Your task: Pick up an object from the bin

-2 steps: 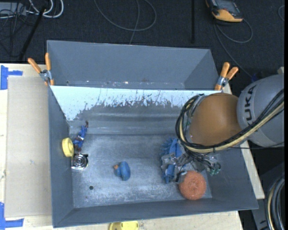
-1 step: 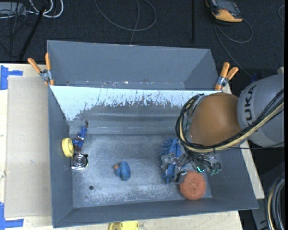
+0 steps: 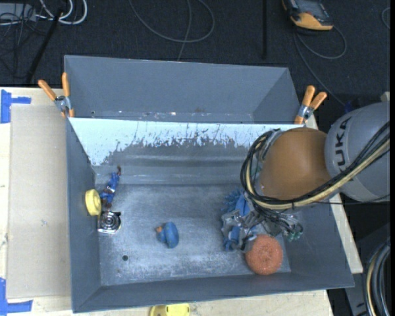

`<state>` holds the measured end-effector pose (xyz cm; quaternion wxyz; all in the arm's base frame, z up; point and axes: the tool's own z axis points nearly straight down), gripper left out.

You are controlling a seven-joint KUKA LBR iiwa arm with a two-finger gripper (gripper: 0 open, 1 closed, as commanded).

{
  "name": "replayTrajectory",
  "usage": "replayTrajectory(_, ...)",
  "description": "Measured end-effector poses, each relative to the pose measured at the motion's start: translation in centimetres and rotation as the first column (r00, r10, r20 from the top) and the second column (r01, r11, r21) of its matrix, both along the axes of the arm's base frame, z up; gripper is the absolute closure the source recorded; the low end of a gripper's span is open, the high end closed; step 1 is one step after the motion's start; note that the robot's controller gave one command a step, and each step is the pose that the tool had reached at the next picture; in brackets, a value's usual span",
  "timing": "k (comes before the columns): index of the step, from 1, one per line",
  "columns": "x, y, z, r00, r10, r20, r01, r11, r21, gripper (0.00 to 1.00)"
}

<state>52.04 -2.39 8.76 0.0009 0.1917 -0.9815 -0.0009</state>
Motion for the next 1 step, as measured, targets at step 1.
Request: replayTrajectory(1, 0.0, -0.01, 0.0, 1.0, -0.001, 0.0, 0.001, 1.0, 0.0, 1.0)
